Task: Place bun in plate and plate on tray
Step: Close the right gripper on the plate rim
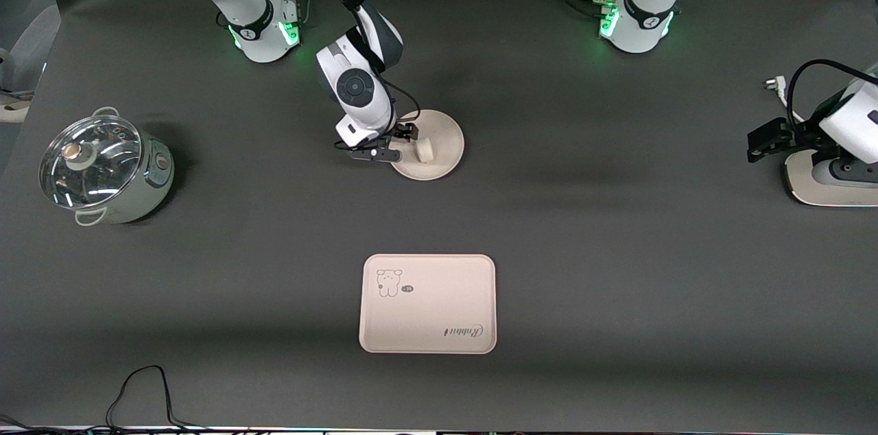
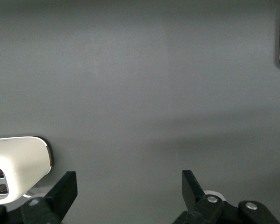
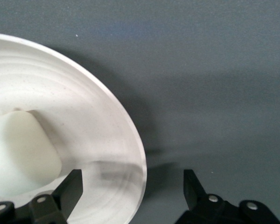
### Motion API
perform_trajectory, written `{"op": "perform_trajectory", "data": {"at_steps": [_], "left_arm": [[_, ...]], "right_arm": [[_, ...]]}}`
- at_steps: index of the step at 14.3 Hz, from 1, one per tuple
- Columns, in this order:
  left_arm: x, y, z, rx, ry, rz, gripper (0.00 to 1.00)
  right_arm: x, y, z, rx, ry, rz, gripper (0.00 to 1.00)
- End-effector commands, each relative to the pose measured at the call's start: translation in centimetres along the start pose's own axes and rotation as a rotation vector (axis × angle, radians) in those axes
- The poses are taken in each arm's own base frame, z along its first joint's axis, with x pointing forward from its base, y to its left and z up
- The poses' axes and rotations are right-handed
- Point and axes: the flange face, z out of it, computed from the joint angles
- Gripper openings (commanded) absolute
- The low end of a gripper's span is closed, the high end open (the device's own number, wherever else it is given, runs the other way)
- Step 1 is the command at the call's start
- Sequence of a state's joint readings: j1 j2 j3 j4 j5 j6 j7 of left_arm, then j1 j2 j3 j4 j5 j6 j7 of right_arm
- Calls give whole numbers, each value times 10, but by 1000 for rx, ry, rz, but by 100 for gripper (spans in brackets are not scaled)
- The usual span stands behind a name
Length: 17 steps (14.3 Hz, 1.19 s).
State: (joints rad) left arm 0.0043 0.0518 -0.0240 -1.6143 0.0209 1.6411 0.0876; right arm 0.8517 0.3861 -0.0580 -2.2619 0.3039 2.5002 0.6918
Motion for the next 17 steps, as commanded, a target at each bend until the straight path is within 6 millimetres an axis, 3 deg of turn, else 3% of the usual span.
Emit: {"op": "perform_trajectory", "data": {"at_steps": [1, 4, 7, 17], "left_arm": [[-1, 2, -4, 5, 14, -9, 100], [2, 2, 3, -9, 1, -106, 100], [6, 2, 1, -8, 36, -109, 100], [9, 3, 8, -6, 79, -108, 100]], "right_arm": [[-4, 3, -8, 21, 10, 19, 87], [-5, 3, -8, 21, 9, 39, 57], [-5, 3, -5, 18, 8, 40, 49], [-3, 3, -10, 52, -13, 77, 0]]}}
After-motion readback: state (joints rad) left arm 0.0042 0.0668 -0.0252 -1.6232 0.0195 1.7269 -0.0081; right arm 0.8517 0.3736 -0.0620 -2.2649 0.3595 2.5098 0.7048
